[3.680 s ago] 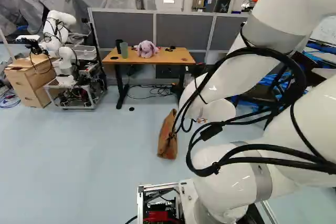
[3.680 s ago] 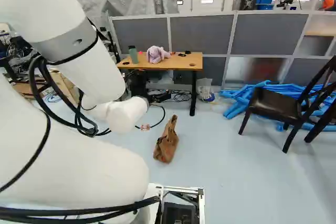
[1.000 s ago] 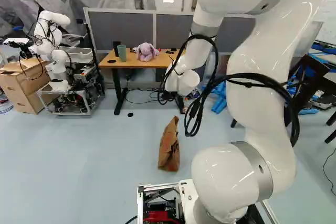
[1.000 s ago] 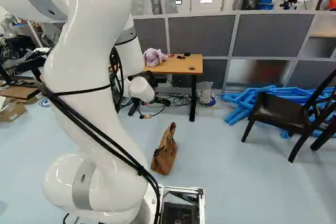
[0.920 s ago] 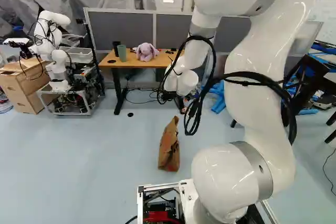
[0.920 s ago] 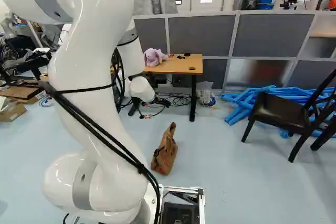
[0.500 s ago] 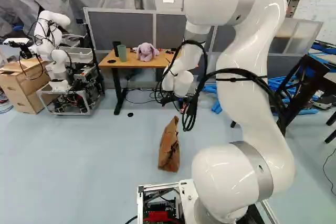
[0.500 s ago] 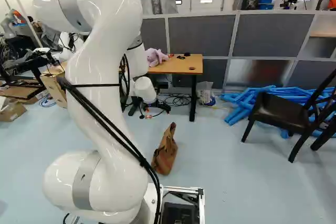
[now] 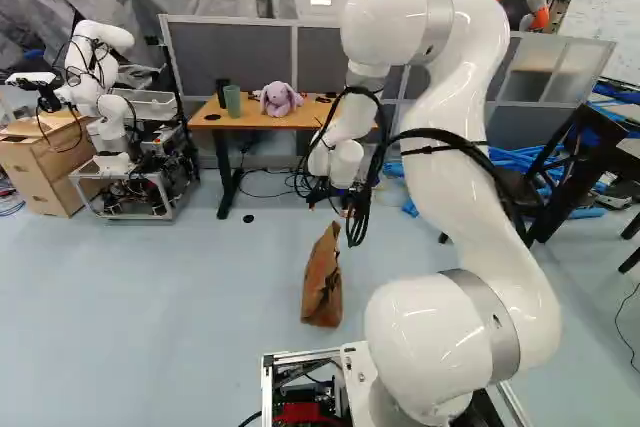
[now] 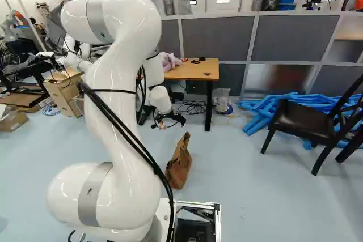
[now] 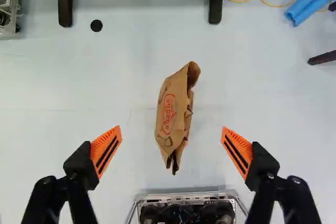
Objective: Pick up the bag on the ground and place it on the table
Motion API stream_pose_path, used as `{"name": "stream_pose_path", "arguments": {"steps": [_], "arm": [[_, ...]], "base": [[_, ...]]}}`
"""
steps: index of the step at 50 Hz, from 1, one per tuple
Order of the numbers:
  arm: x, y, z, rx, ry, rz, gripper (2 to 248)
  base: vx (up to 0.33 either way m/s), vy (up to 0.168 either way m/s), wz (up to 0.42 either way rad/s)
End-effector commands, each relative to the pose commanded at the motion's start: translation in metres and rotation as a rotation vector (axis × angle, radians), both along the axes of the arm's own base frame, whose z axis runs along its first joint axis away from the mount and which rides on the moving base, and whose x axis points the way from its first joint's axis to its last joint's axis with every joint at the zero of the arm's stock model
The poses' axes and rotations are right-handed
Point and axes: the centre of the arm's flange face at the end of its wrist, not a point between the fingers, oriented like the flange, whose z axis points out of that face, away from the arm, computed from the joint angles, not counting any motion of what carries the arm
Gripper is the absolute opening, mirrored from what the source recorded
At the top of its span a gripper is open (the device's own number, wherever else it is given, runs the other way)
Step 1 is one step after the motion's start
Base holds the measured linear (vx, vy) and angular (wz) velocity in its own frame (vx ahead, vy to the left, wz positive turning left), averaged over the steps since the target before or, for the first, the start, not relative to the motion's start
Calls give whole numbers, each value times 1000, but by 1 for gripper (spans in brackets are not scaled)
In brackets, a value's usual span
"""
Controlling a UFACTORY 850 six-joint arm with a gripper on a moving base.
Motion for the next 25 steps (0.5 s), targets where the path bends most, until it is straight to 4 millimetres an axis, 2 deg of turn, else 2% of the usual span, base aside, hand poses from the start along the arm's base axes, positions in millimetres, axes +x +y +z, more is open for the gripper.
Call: {"name": "stream_pose_path", "arguments": {"steps": [25], "arm": [[21,-4,-36,-1,25,-9,247]], "base": [[0,0,0]]}}
